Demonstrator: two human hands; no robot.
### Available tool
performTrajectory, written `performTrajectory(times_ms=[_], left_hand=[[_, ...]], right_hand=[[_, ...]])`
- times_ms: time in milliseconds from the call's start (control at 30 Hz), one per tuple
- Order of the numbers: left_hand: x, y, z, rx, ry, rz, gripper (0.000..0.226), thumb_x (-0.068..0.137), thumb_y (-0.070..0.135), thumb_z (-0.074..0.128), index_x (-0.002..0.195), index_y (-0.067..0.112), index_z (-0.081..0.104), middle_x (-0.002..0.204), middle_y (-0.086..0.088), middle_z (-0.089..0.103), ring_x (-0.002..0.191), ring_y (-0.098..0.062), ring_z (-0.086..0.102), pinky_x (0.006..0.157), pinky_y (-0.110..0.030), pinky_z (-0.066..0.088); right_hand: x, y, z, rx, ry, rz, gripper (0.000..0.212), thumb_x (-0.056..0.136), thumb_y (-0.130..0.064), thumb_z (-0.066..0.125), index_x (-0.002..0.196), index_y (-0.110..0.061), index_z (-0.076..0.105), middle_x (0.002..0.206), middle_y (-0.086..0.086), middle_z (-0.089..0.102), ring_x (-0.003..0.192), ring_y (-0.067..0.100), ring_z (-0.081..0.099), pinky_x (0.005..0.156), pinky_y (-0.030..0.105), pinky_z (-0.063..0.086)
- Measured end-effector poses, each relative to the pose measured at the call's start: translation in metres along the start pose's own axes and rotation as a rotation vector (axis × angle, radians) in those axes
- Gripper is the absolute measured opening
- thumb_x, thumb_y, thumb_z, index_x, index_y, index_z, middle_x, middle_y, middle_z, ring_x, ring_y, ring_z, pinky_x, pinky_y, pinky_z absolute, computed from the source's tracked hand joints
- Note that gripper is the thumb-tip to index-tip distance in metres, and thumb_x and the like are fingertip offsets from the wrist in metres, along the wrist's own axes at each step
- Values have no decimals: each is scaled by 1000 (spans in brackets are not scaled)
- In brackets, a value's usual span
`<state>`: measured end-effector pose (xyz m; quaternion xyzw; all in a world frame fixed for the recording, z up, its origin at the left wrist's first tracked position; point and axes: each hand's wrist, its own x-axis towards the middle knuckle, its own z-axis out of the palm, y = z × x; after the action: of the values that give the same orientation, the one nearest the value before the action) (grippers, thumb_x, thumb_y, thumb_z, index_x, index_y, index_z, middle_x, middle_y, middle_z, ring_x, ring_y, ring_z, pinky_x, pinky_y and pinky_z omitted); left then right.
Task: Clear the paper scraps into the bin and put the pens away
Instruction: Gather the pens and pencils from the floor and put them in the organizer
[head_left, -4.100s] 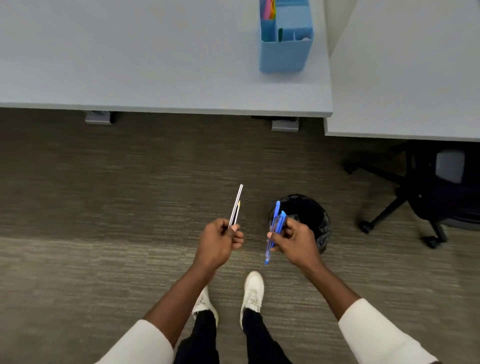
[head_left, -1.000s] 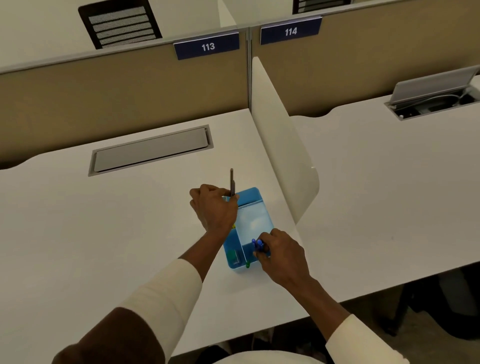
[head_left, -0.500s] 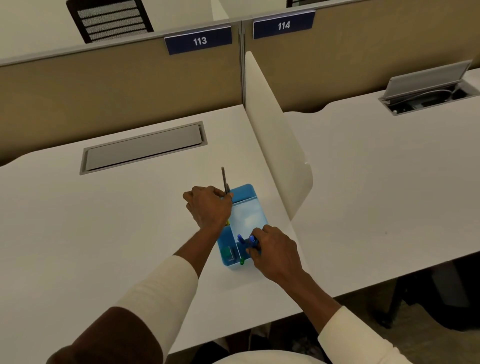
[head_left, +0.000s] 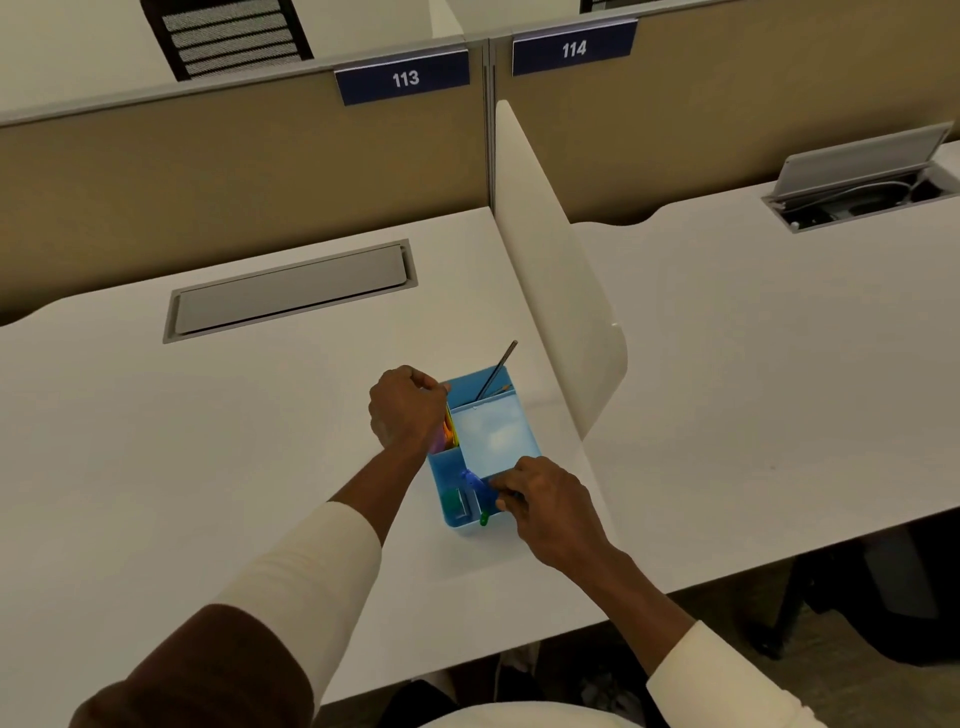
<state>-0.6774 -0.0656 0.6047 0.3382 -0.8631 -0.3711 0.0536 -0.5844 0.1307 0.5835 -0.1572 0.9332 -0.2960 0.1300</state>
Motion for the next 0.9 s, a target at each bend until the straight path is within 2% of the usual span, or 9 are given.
performTrajectory(times_ms=[100,200,367,467,567,633,700,767,900], left_hand=[[-1,0,-3,9,-6,4,30,88,41,85,98,13,80,101,-6,80,95,-25,75,87,-43,64],[-1,-1,-8,-17,-12,10,31,88,41,84,99,13,79,102,-6,80,95,-25,74,85,-41,63],[0,-13,-20,-63,-12,63,23,93,30,78,102,9,80,101,-8,80,95,-26,75,83,-40,63],[0,-20,-27,-74,24,68,19,95,26,78,99,8,80,96,-8,81,91,-25,75,81,-36,62],[-3,-27,-33,-69,38,35,16,95,25,78,98,9,79,95,-7,80,90,-25,76,85,-41,66],[-8,-34,-35,-57,9,15,17,94,25,79,99,9,80,95,-8,80,91,-26,76,86,-44,66],[-15,-41,-36,-38,-32,6,19,94,26,80,100,8,80,96,-9,81,92,-27,77,87,-46,66],[-22,-47,-35,-39,-67,4,18,92,26,81,99,8,80,95,-9,81,91,-27,77,88,-47,66],[-34,-55,-36,-67,-121,-16,21,93,29,80,97,8,79,95,-9,81,90,-27,78,89,-49,65]], right_hand=[[-3,0,2,43,37,-3,28,99,-34,69,125,-23,72,122,-2,72,108,12,67,90,5,38],[-9,0,1,66,90,-10,19,97,-33,72,112,-22,74,111,-4,72,92,4,62,78,-3,36],[-18,5,-1,96,162,-28,9,94,-26,77,100,-22,73,101,-6,73,84,5,62,74,2,42],[-20,7,-3,92,162,-37,9,94,-26,76,101,-20,73,103,-5,74,86,5,63,75,1,41],[-19,4,-5,102,175,-34,11,93,-26,78,101,-19,73,104,-4,75,86,6,65,75,3,43],[-19,0,-6,144,161,-49,19,90,-26,81,106,-20,73,106,-5,74,86,6,65,78,7,49],[-21,-5,-4,182,104,-61,37,86,-23,84,119,-21,68,115,-5,70,95,8,65,88,20,60],[-23,-12,0,178,73,-55,55,84,-24,86,133,-23,61,129,-5,64,107,10,64,96,30,61],[-19,-24,4,139,46,-7,77,83,-36,87,149,-26,49,144,-3,54,119,14,62,101,30,59]])
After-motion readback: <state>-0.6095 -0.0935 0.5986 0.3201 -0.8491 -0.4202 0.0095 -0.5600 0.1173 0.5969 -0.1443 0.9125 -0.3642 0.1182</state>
